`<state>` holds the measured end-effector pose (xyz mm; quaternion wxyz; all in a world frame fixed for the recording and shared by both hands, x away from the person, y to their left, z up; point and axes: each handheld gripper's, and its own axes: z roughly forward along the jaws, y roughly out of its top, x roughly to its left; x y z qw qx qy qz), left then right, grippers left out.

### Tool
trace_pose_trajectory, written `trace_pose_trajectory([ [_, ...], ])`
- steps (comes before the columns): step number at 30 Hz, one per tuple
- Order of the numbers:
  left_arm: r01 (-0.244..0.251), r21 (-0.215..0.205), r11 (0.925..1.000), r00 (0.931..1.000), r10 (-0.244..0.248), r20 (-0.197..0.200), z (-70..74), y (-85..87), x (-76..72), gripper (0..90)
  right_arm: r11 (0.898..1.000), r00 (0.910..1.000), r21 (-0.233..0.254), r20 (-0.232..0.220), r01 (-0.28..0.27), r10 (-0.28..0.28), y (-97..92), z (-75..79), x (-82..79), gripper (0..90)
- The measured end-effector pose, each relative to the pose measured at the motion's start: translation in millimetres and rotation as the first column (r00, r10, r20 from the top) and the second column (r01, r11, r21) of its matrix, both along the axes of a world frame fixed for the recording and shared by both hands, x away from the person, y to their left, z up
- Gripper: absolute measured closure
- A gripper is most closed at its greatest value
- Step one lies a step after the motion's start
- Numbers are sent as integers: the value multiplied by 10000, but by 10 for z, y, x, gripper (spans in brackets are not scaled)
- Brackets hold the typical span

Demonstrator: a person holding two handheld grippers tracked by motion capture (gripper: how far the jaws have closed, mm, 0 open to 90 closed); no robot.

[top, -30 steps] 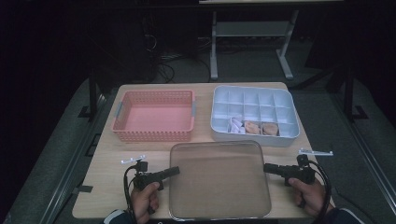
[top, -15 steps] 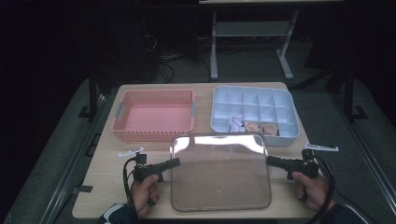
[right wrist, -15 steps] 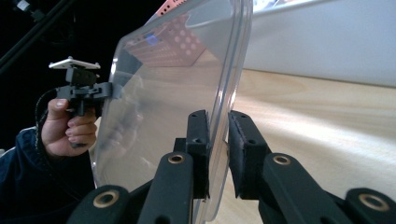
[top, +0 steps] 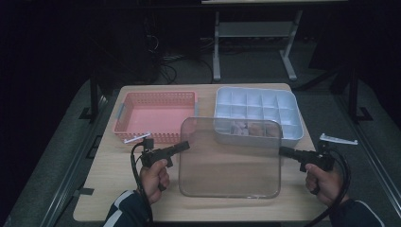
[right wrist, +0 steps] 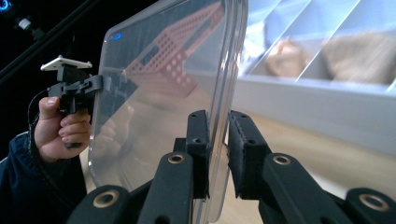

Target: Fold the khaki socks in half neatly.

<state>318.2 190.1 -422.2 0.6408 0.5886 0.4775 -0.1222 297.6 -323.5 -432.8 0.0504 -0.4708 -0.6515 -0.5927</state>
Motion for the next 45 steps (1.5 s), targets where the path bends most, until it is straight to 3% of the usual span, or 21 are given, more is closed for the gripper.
trace_pose_trajectory([
  [5, 170, -6, 9999, 9996, -170, 235, 143, -148, 184, 753, 9991, 9989, -241, 316, 342, -334, -128, 207, 60, 780],
  [8, 310, 80, 9995, 9978, -314, 580, 260, -267, 330, 750, 9977, 9969, -330, 535, 587, -569, -216, 335, 94, 779],
  [11, 315, 5, 9995, 9975, -314, 626, 321, -382, 465, 745, 9956, 9945, -460, 700, 811, -778, -301, 429, 147, 778],
  [19, 433, 116, 9990, 9977, -438, 523, 470, -712, 841, 738, 9823, 9841, -870, 785, 1658, -1591, -553, 675, 405, 772],
  [22, 411, 309, 9987, 9989, -417, 202, 475, -815, 1007, 727, 9767, 9813, -1073, 708, 1857, -1788, -625, 753, 533, 771],
  [31, 111, 703, 9975, 9995, -89, -314, 456, -965, 1376, 704, 9563, 9719, -1750, 209, 2343, -2344, -668, 785, 884, 763],
  [35, 129, 856, 9962, 9996, -107, -266, 504, -1016, 1503, 702, 9492, 9658, -1834, 33, 2556, -2594, -695, 804, 1025, 759],
  [43, 98, 1426, 9897, 9985, -20, -545, 477, -1157, 1786, 673, 9351, 9544, -2078, -212, 2872, -2979, -757, 820, 1280, 757],
  [45, 196, 1688, 9854, 9968, -62, -800, 452, -1196, 1855, 659, 9320, 9526, -2168, -267, 2904, -3030, -772, 802, 1347, 757],
])
